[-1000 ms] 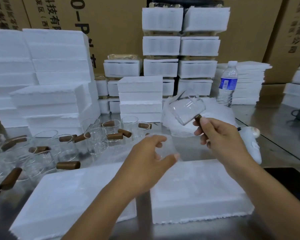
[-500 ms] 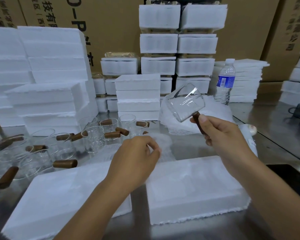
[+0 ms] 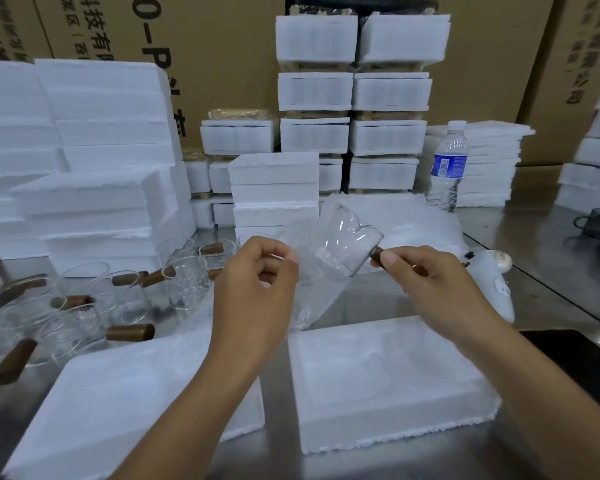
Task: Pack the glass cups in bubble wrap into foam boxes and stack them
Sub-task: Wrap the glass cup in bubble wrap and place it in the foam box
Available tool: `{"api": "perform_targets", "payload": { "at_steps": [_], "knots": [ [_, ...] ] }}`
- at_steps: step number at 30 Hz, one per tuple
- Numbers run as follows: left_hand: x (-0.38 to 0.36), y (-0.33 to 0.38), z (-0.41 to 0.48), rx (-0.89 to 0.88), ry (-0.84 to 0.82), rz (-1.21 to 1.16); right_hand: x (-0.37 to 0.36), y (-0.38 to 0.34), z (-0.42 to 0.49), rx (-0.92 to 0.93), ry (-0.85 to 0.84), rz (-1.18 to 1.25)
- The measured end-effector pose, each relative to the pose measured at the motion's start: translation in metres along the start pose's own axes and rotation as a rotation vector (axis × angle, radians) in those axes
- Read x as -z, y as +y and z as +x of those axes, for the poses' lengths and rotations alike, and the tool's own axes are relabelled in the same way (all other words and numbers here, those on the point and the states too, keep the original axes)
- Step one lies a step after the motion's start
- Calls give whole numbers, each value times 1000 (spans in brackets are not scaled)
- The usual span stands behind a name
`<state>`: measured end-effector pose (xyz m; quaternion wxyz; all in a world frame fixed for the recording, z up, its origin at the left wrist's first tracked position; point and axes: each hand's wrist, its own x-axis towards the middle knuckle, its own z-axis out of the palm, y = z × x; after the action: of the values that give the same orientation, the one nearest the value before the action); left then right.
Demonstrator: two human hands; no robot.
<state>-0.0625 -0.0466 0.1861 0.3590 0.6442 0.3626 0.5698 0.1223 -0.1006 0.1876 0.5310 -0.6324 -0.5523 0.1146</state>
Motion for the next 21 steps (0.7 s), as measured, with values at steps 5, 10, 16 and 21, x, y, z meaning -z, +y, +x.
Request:
{"api": "perform_targets", "payload": {
  "at_steps": [5,10,16,21],
  "knots": [
    [1,4,-1,-85,22,-32,1,-2,-2,107,-74,-101],
    [0,7,-4,-187,-74,35,-3,-6,-7,154,-128,-144],
    [-2,10,-10,-365,-185,181,0,-12,-7,57,-119,-123],
    [-5,12,-16,-532,-243,285,0,-18,-12,-14,-222,-155]
  ]
}}
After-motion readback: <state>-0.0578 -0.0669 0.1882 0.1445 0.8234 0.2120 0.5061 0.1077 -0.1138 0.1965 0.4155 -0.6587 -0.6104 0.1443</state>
